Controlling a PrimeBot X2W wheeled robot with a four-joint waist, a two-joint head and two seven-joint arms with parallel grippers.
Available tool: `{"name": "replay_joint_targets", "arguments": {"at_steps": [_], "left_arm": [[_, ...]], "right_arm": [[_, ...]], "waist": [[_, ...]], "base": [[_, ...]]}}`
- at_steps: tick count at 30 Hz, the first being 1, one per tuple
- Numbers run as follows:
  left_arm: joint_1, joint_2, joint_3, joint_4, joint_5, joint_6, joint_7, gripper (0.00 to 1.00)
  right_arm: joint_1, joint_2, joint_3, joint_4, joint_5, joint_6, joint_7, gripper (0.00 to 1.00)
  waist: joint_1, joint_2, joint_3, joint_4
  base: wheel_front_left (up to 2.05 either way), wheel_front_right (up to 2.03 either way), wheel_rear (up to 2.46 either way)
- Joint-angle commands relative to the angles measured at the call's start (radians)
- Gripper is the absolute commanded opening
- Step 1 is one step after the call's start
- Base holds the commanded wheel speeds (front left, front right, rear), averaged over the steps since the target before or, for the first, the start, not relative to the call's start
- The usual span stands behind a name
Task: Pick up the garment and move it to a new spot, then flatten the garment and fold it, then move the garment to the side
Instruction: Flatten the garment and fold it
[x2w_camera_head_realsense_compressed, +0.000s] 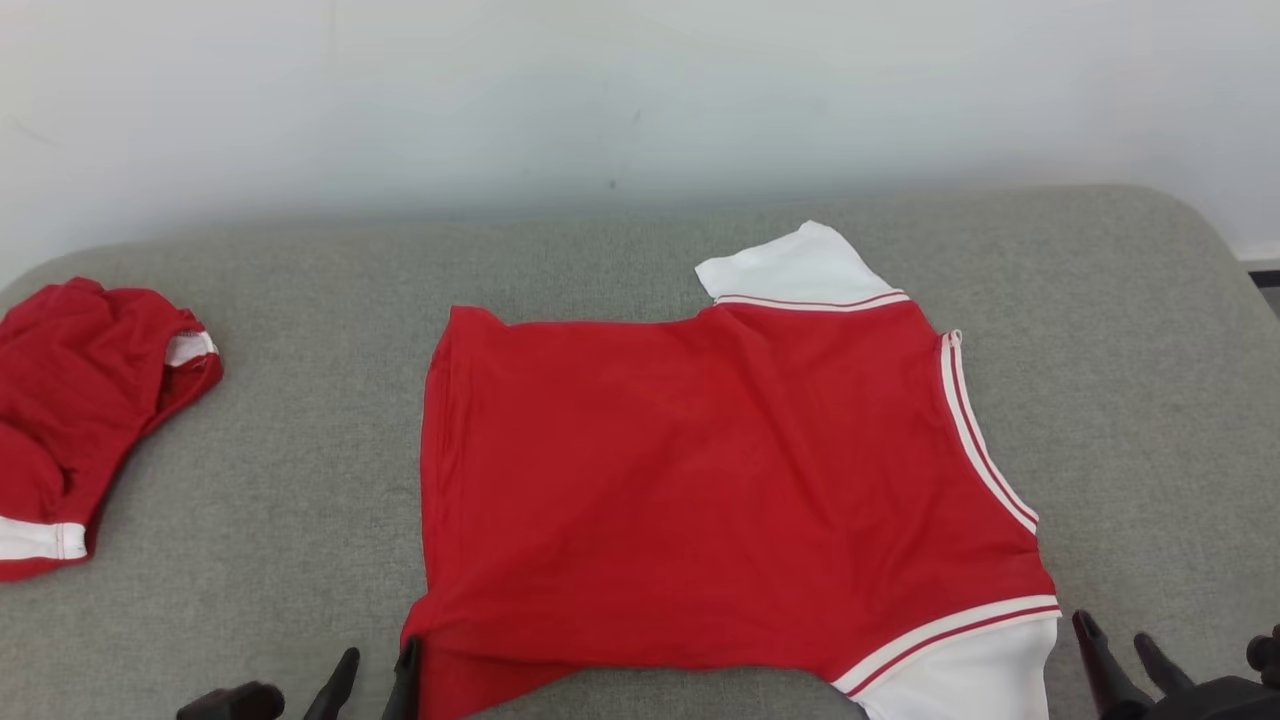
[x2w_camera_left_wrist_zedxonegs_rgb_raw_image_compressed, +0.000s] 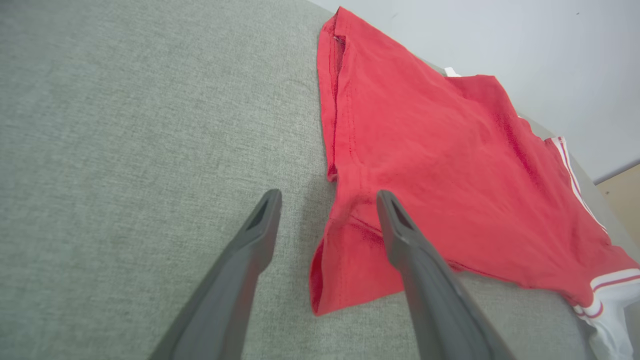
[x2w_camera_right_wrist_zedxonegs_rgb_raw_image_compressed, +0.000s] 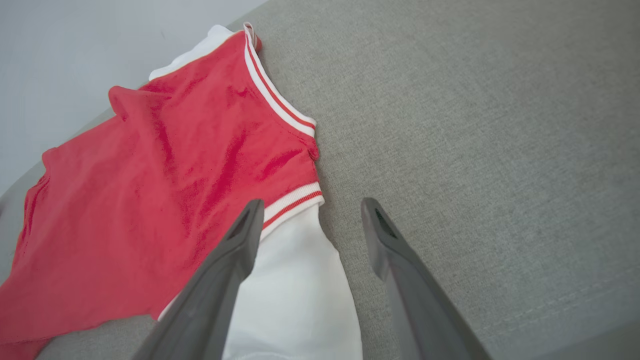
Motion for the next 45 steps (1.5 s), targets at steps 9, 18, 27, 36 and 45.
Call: {"name": "replay_joint_targets", "arguments": {"at_steps": [9, 18, 27, 36, 45], "left_arm": [[0.104, -0.039, 0.121, -0.106, 0.112, 0.007, -0.085, 1.0], [0.202, -0.148, 0.294, -0.211, 0.31, -0.045, -0.084, 1.0], [0.267, -0.224, 0.407, -0.233, 0.457, -0.1, -0.084, 1.0], [0.277, -0.254, 0.45, -0.217, 0.506, -0.146, -0.084, 1.0], [0.23, -0.25, 0.365, -0.103, 0.492, -0.171, -0.028, 1.0]], "right_arm": [[0.017, -0.002, 0.083, -0.006, -0.099, -0.002, -0.35, 1.0], [0.026, -0.021, 0.135, 0.067, -0.167, -0.002, -0.56, 1.0], [0.03, -0.034, 0.182, 0.124, -0.204, -0.002, -0.639, 1.0], [0.028, -0.045, 0.21, 0.144, -0.218, -0.002, -0.665, 1.0], [0.04, -0.052, 0.184, 0.182, -0.214, -0.002, -0.571, 1.0]], "waist": [[0.0001, 0.0001, -0.071, 0.01], [0.0001, 0.0001, -0.1, 0.016], [0.0001, 0.0001, -0.115, 0.013], [0.0001, 0.0001, -0.119, 0.015], [0.0001, 0.0001, -0.113, 0.011]], "base": [[0.0, 0.0, 0.0], [0.0, 0.0, 0.0], [0.0, 0.0, 0.0], [0.0, 0.0, 0.0], [0.0, 0.0, 0.0]]}}
